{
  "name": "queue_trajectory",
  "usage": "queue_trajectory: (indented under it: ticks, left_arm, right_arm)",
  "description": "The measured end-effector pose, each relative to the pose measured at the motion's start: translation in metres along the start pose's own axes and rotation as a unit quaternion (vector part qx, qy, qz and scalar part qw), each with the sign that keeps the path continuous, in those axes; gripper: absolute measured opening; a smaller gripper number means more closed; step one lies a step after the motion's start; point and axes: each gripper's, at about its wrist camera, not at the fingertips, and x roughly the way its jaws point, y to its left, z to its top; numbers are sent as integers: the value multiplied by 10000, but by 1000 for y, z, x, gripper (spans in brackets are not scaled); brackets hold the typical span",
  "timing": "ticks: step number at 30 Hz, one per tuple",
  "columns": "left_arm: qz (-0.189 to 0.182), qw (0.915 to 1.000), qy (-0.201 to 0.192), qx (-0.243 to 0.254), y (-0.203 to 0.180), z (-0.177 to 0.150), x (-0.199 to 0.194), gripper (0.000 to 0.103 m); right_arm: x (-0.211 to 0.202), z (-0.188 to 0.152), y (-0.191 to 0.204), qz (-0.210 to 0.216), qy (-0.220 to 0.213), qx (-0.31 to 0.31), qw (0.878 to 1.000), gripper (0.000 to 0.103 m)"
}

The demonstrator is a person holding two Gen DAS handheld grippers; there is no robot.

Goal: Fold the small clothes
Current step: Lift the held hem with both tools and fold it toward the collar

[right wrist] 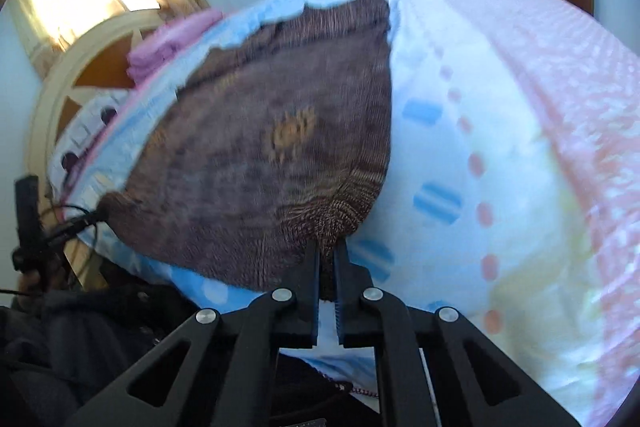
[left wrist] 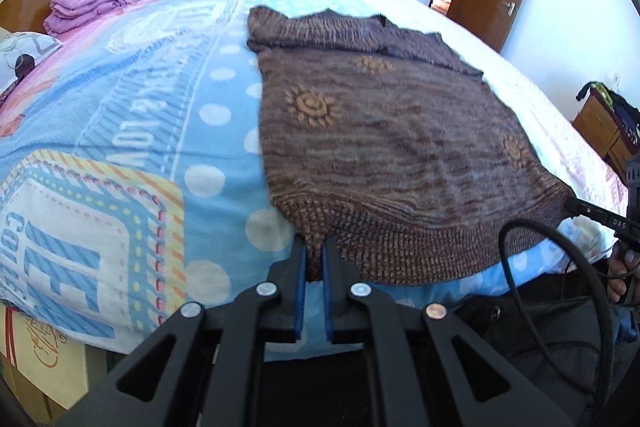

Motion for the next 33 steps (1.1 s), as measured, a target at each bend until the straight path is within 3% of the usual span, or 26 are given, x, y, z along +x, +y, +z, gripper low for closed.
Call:
queue_trajectory:
  ticks: [5, 10, 33]
  left_arm:
    - [-53, 9995, -321, -18, 0, 9, -15, 7]
    - [8, 9982, -594, -62, 2, 22, -27, 7]
    - [-11, 9920, -1248, -174, 12, 87, -32, 7]
  right_arm:
    - [-20, 6, 1, 162, -392, 54, 9991, 5]
    - [-46, 15, 8, 260, -1068, 24, 9939, 5]
    - [-46, 88, 31, 250, -1571, -429, 9863, 5]
